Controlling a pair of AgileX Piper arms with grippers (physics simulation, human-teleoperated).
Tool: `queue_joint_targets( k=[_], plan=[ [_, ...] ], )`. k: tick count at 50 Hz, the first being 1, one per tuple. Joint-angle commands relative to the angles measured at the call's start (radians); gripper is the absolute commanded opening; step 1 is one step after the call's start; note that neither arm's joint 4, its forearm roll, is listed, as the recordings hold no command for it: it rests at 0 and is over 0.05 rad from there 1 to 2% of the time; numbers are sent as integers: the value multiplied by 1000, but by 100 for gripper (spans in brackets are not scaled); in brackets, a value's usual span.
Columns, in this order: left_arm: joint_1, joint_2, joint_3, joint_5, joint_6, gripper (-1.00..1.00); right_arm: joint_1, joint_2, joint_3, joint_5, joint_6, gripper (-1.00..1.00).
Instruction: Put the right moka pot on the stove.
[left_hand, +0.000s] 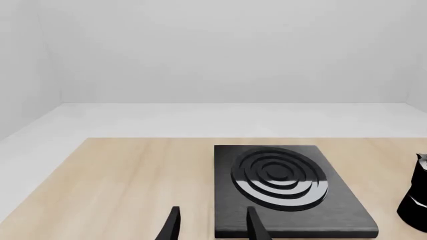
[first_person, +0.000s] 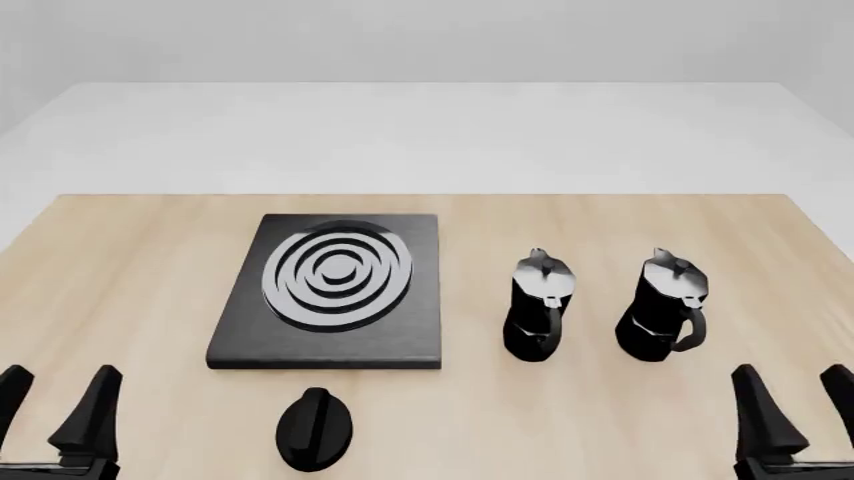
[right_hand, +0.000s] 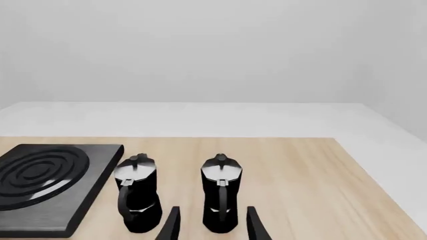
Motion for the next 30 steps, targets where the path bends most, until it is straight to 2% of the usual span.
queue_joint_targets(
  k=[1,2,4,5,6,7,10,13,15,30],
  plan=[
    [0,5,-3,-1,0,100,-37,143,0,-98,-47,100],
    [0,5,-3,-1,0,100,-47,221,1,-149,-70,100],
    [0,5,-3,-1,0,100,-44,239,0,-172,-61,100],
    [0,5,-3,-1,0,100,-80,615,-24,-402,-95,100],
    [0,5,-3,-1,0,100,-80,647,-20,-439,-95,100],
    [0,5,-3,-1,0,100,-75,680,-29,-456,-71,100],
    [0,5,-3,-1,0,100,-91,717,-30,-481,-82,100],
    [0,5,-3,-1,0,100,-99,771,-32,-515,-61,100],
    [0,5,-3,-1,0,100,-97,818,-34,-548,-63,100],
    [0,5,-3,-1,0,100,-103,958,-74,-616,-66,100]
  ],
)
